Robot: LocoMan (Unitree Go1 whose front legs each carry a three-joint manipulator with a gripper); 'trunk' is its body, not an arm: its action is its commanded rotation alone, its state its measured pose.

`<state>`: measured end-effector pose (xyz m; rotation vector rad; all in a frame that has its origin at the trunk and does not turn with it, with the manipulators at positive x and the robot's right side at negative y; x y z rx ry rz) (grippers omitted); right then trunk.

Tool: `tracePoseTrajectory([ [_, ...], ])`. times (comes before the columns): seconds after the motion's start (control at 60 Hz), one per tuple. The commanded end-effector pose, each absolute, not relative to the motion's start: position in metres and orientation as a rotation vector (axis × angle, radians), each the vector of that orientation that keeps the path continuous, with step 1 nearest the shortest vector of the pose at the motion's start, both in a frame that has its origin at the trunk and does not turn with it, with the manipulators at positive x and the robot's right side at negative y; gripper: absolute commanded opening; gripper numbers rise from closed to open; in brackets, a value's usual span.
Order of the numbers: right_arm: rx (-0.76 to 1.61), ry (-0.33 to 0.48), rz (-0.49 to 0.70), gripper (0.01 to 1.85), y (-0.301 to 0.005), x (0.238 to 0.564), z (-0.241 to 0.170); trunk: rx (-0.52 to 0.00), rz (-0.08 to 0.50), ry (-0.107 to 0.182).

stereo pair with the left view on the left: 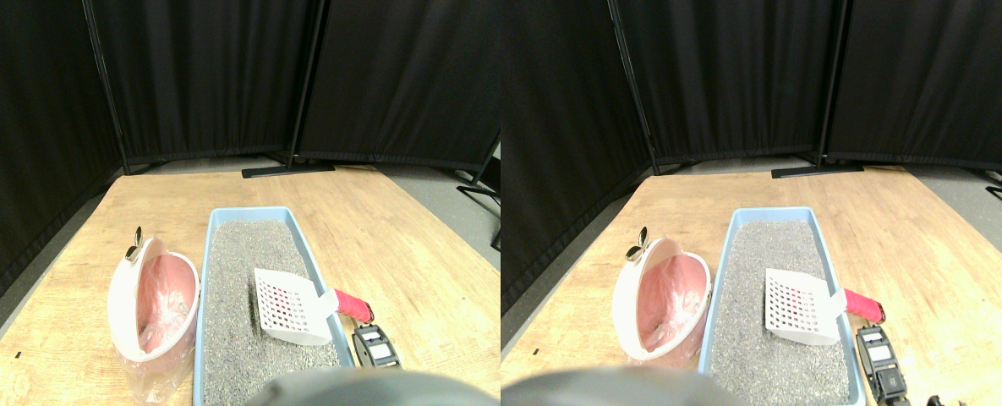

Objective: Scoop (unimanual)

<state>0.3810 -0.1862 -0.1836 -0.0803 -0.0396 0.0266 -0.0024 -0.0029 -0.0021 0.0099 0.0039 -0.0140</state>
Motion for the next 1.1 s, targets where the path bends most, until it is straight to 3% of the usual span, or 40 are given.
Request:
tracePoseTrajectory([
  [0.017, -0.090, -0.079, 0.021, 0.44, -0.187, 0.381, -0.176, 0.008, -0.011, 0.004],
  [0.333, -0.096, -0.079, 0.011, 0.43, -0.188, 0.381, -0.176, 0.011, -0.014, 0.003],
  [0.517, -0.050, -0.157, 0.048, 0.39, -0.193, 0.383, -0.176, 0.013, -0.017, 0.004],
  [0.867, 0.031, -0.150, 0.023, 0.81, -0.205, 0.394, -0.174, 0.014, -0.016, 0.002],
  [1.1, 0.105, -0.116, 0.061, 0.94, -0.209, 0.407, -0.182, 0.013, -0.014, 0.004],
])
